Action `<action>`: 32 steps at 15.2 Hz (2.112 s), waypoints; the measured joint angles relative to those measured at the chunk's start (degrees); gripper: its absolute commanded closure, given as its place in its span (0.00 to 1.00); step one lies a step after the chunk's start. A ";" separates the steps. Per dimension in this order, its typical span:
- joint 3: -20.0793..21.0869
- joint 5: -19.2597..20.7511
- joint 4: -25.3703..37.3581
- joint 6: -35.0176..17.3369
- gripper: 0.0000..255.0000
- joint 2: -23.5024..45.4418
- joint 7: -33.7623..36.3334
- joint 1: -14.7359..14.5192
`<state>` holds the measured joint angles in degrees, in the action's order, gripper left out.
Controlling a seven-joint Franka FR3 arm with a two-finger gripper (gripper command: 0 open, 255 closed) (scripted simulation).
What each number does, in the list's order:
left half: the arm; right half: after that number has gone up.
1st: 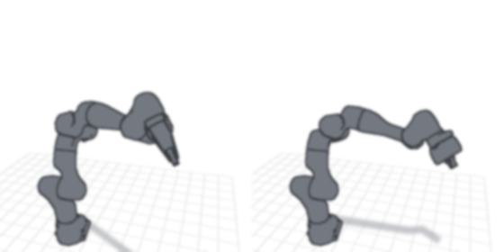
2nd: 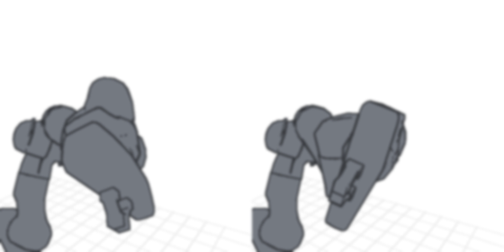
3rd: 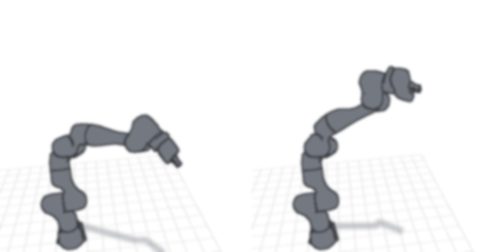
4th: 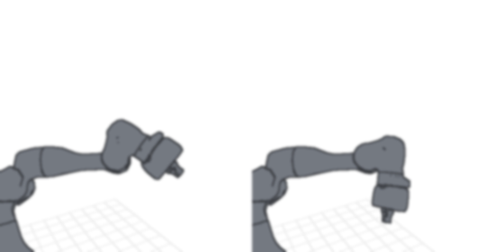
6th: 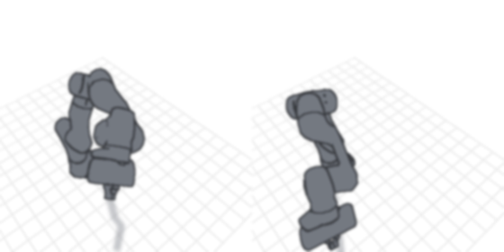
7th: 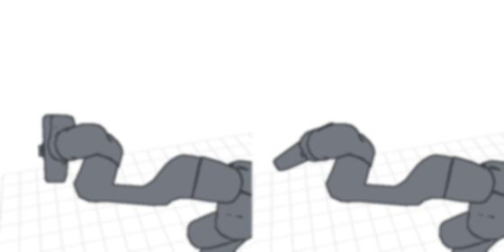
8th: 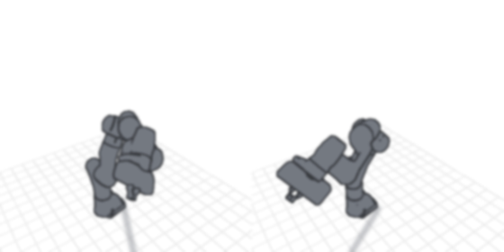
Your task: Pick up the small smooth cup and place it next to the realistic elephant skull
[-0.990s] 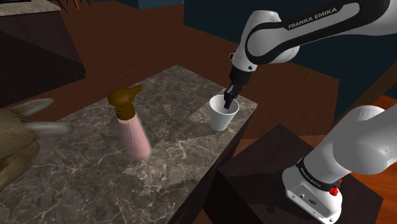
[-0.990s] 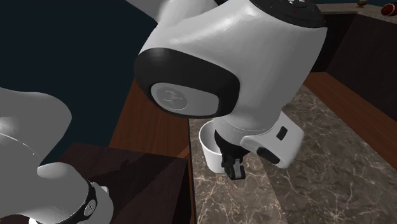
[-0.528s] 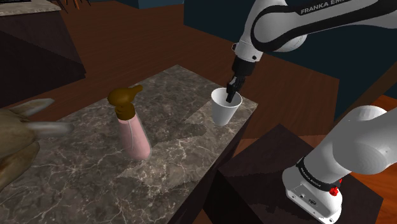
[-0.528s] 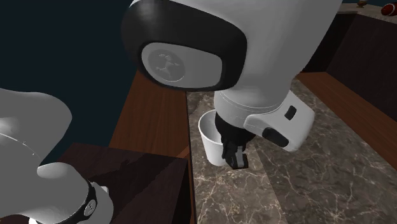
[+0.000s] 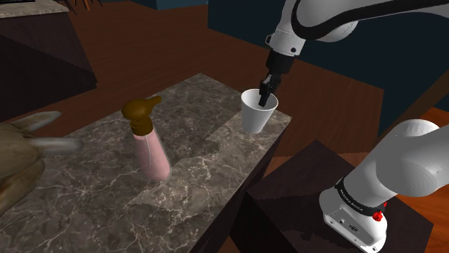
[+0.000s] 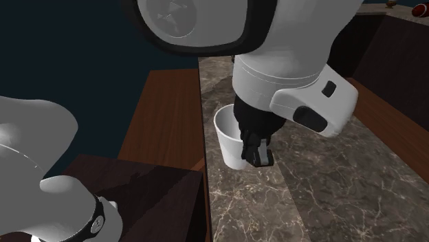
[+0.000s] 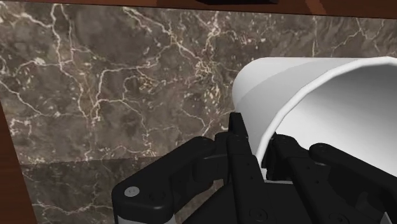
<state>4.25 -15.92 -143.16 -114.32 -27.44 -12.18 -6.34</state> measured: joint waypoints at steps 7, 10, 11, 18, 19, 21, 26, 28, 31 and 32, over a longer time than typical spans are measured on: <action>-0.31 0.72 4.66 5.55 1.00 -0.98 1.18 0.21; -0.38 0.94 6.88 7.91 1.00 -1.19 1.75 0.24; -0.41 0.99 7.47 8.66 1.00 -1.36 1.92 0.24; -0.79 1.51 12.56 14.03 1.00 -1.72 2.91 0.38; -0.79 1.52 13.10 14.63 1.00 -1.79 3.07 0.36; -0.88 1.63 14.67 16.19 1.00 -1.82 3.40 0.38; -1.22 1.92 18.85 19.89 1.00 -1.37 3.98 0.46; -1.26 1.97 20.65 21.46 1.00 -1.18 4.37 0.44; -1.31 2.03 23.08 23.45 1.00 -0.81 4.85 0.41; -1.43 2.10 24.21 24.31 1.00 -0.53 4.93 0.44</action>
<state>2.83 -13.81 -118.95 -90.01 -27.97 -7.25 -5.90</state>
